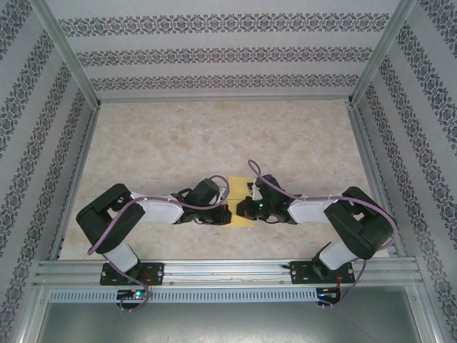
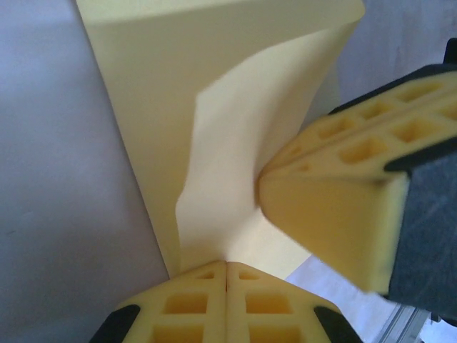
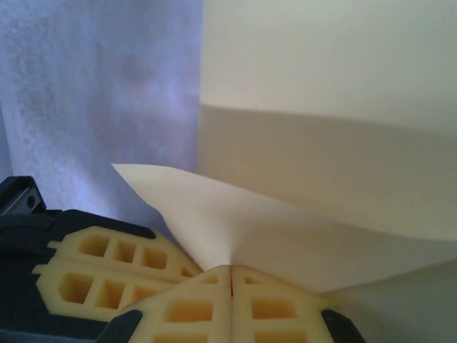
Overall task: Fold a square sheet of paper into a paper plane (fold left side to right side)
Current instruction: Fold the triangle a second time at the center of the table.
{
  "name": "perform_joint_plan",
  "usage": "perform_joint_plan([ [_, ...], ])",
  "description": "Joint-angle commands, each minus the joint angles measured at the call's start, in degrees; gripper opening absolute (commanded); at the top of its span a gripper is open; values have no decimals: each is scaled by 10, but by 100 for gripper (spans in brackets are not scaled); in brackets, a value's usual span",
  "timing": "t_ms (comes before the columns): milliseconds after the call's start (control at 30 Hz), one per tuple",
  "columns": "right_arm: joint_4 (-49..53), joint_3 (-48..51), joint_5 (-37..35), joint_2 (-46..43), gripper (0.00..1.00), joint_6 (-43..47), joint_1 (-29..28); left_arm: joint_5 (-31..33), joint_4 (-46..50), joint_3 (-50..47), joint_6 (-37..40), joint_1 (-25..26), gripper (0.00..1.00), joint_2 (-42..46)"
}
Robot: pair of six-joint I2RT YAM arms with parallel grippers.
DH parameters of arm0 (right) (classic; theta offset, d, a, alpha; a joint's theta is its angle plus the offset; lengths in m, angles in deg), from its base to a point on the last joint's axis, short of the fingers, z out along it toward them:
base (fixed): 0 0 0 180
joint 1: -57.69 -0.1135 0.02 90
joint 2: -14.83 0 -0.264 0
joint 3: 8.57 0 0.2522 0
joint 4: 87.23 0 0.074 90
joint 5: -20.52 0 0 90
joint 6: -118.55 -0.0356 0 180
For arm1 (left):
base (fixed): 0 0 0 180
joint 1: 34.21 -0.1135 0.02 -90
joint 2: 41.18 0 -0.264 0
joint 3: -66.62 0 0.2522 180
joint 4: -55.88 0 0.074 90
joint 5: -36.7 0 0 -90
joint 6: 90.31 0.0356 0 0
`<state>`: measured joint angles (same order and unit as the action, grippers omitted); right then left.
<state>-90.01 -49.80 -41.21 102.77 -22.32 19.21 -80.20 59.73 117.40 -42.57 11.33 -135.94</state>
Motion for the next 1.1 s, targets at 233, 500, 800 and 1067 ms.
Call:
perform_joint_plan([
  [233,-16,-17,-22,35,0,7,-5,54,73,-12,9,8,0,-12],
  [500,5,-11,-25,43,0,34,23,65,99,-13,0,8,0,-27],
  [800,10,-13,0,49,0,59,79,63,58,-34,-30,8,0,-29],
  [1067,15,-22,32,58,0,83,148,54,57,-35,-28,8,0,-30],
])
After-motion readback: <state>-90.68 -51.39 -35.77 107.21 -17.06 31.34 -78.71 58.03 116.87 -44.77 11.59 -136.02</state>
